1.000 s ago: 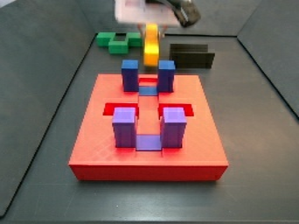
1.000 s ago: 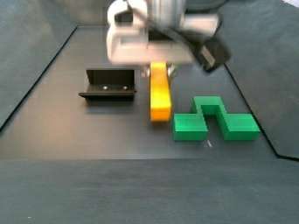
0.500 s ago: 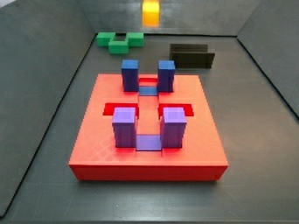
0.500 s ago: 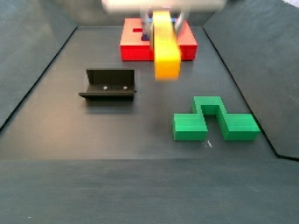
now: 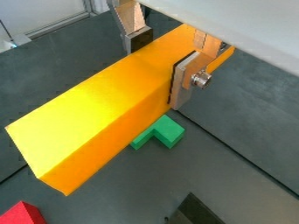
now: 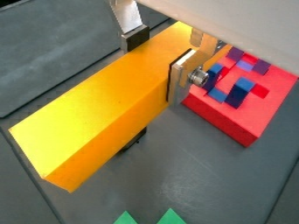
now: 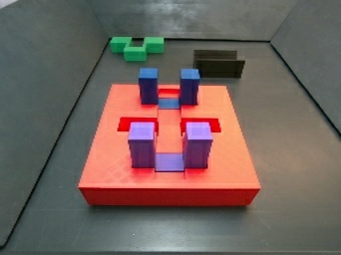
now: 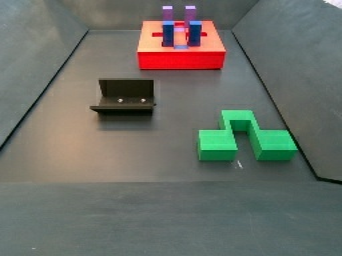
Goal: Pick up the yellow object. Move up. Move to above the board. Insert the yellow object.
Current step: Move to above the board, then insert the yellow object.
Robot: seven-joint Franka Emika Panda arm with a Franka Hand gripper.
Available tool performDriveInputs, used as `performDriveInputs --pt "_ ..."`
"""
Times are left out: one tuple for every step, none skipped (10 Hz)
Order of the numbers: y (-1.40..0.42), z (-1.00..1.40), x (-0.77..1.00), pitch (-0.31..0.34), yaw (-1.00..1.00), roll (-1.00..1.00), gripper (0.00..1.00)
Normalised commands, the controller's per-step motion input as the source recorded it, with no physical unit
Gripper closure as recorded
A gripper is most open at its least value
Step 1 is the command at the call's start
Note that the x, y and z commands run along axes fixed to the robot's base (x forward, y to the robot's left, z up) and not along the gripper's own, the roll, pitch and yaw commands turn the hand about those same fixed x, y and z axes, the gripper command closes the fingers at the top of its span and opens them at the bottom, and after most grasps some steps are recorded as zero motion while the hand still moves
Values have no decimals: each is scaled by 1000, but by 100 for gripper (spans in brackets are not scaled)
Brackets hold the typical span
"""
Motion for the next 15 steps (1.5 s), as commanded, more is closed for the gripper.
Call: performDriveInputs --pt "7 174 53 57 -5 -8 100" --pt "-1400 210 -65 168 -92 30 100" --pt "-1400 193 -71 140 -64 65 100" --pt "-1400 198 -74 104 -31 75 100" --pt "-1400 197 -69 57 -16 8 100" --pt "-1400 203 -67 52 -6 2 100" --pt "-1400 226 -60 52 6 11 100" --pt "-1400 230 -49 62 3 -9 100" --pt "-1400 240 -25 93 5 5 100" --pt "-1400 249 7 111 10 5 100" --pt "-650 121 51 142 10 3 100" --pt "-283 57 77 155 5 7 100" --pt "-6 -20 0 0 0 0 100" --pt "-54 -120 0 0 0 0 100" --pt "-51 -211 0 0 -3 0 100"
